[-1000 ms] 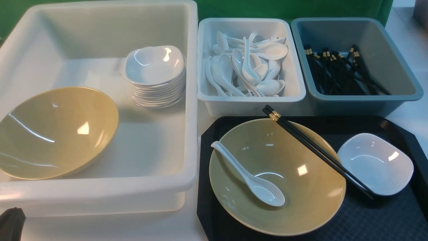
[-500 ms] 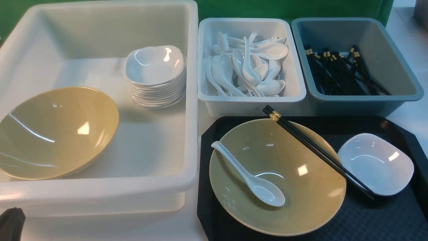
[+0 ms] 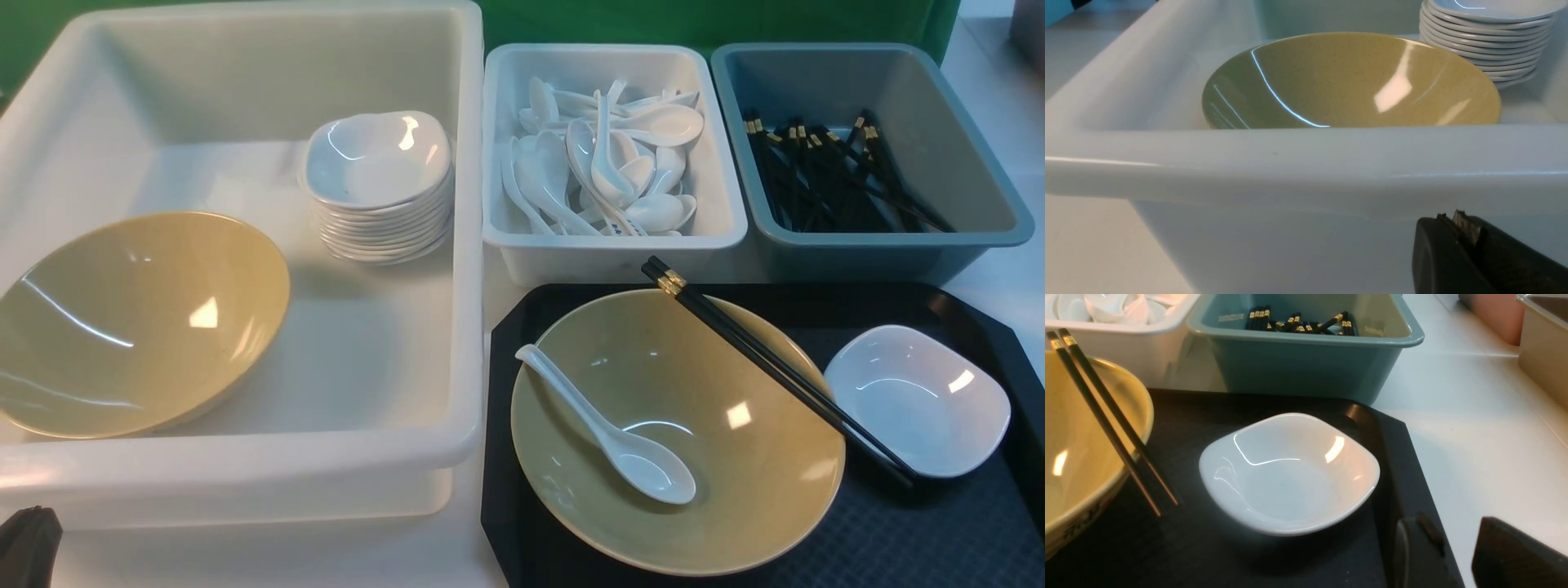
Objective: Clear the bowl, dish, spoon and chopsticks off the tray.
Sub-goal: Use the right arm to grab the chopsticks
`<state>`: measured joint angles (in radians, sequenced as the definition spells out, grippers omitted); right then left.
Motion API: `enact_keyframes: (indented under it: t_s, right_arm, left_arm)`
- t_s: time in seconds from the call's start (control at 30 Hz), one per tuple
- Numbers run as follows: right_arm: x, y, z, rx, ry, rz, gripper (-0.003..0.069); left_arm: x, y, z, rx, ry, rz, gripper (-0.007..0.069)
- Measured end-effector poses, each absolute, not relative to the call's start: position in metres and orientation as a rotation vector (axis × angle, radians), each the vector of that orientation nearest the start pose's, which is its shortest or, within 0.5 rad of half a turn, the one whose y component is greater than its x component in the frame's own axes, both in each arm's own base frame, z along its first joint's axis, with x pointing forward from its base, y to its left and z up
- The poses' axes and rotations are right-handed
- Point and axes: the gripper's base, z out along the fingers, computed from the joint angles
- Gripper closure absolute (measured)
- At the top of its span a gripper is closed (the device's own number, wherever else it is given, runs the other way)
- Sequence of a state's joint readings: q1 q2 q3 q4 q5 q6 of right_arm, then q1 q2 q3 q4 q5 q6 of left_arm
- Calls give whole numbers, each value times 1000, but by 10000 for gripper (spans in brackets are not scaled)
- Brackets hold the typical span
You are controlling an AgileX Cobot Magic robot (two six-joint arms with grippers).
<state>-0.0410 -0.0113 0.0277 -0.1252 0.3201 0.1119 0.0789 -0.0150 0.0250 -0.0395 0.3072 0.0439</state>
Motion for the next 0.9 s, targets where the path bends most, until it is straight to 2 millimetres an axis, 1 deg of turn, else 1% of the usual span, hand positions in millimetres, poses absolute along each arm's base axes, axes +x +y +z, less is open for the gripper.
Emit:
enact_keyframes:
  t_s: [0.33, 0.43, 0.5, 0.57, 0.63, 0.67, 0.73, 0.77, 0.83, 0.87, 0.9]
  right_arm:
    - [54, -6, 176, 59, 1817, -70, 420]
    - [54, -6, 176, 76, 1817, -53, 420]
    - [54, -5, 176, 149, 1813, 18, 420]
    - [54, -3, 176, 307, 1797, 166, 420]
    - [54, -1, 176, 528, 1756, 377, 420]
    - [54, -1, 176, 573, 1745, 416, 420]
    - [54, 2, 177, 868, 1643, 696, 420]
    - [54, 3, 177, 946, 1611, 767, 420]
    - [54, 3, 177, 1051, 1565, 859, 420]
    - [54, 3, 177, 1072, 1555, 875, 420]
    - [54, 3, 177, 1070, 1556, 873, 420]
  left_arm:
    - [54, 3, 178, -65, 1799, 38, 633]
    - [54, 1, 178, -100, 1791, -13, 633]
    - [54, 0, 179, -164, 1777, -88, 633]
    - [55, -4, 181, -329, 1743, -286, 633]
    - [55, -8, 184, -544, 1682, -542, 633]
    - [55, -9, 184, -588, 1668, -595, 633]
    - [55, -12, 188, -805, 1573, -858, 633]
    - [55, -14, 189, -879, 1535, -952, 633]
    - [55, -15, 191, -955, 1491, -1053, 633]
    - [55, -15, 192, -983, 1469, -1092, 633]
    - [55, -15, 192, -984, 1468, -1094, 633]
